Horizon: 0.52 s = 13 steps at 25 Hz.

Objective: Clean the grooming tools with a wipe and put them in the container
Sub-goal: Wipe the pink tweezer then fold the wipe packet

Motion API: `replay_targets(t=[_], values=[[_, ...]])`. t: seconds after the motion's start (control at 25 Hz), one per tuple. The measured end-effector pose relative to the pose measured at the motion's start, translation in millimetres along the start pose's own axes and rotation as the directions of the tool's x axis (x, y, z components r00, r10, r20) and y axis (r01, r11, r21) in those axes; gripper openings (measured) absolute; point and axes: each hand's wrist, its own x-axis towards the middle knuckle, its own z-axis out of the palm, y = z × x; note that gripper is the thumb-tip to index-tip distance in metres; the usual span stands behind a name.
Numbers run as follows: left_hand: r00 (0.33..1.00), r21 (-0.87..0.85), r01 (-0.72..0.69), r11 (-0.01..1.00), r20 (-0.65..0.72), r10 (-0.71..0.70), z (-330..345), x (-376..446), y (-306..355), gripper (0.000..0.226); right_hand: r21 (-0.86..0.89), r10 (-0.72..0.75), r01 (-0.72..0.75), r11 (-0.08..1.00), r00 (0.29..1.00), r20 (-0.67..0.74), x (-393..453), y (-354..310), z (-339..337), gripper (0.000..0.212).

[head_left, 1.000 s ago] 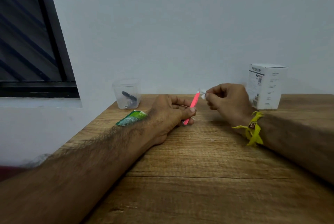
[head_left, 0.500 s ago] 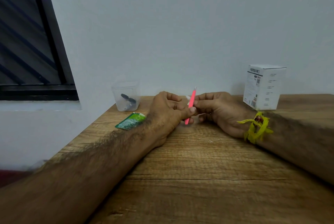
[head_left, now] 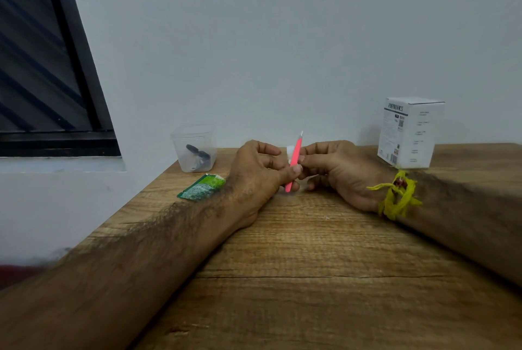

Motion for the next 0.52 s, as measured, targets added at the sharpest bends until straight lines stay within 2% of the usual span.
replay_targets(t=[0.12,0.28,0.32,0.4,0.44,0.48,0.52], values=[[1.000,0.000,0.016,1.000,0.008,-0.016,-0.2,0.3,-0.1,0.050,0.097,-0.009,0.009,0.995,1.000,0.001,2.6,0.2,-3.8,0.005],[1.000,0.013,0.017,1.000,0.014,-0.018,0.6,1.6,-1.1,0.050,0.140,-0.004,0.003,0.990,1.000,0.007,4.5,1.2,-6.2,0.004],[1.000,0.023,0.019,1.000,0.018,-0.019,0.4,1.3,-1.3,0.049,0.183,-0.003,0.009,0.983,0.999,-0.034,5.5,1.2,-6.0,0.004],[0.999,0.033,0.019,0.999,0.030,-0.020,-0.4,1.6,-1.7,0.049,0.193,-0.060,0.103,0.976,0.974,-0.217,8.3,1.9,-6.7,0.005],[0.999,0.038,0.018,0.999,0.038,-0.019,-0.5,2.0,-1.9,0.049,0.078,-0.162,0.198,0.977,0.931,-0.328,8.6,3.4,-6.9,0.006],[0.999,0.047,0.013,0.999,0.048,-0.015,-0.5,2.2,-2.1,0.050,-0.133,-0.329,0.301,0.944,0.858,-0.393,8.3,5.2,-7.5,0.005],[0.998,0.060,0.005,0.998,0.059,-0.009,-0.6,2.1,-2.2,0.051,-0.385,-0.534,0.402,0.831,0.770,-0.349,6.6,6.8,-8.4,0.003]])
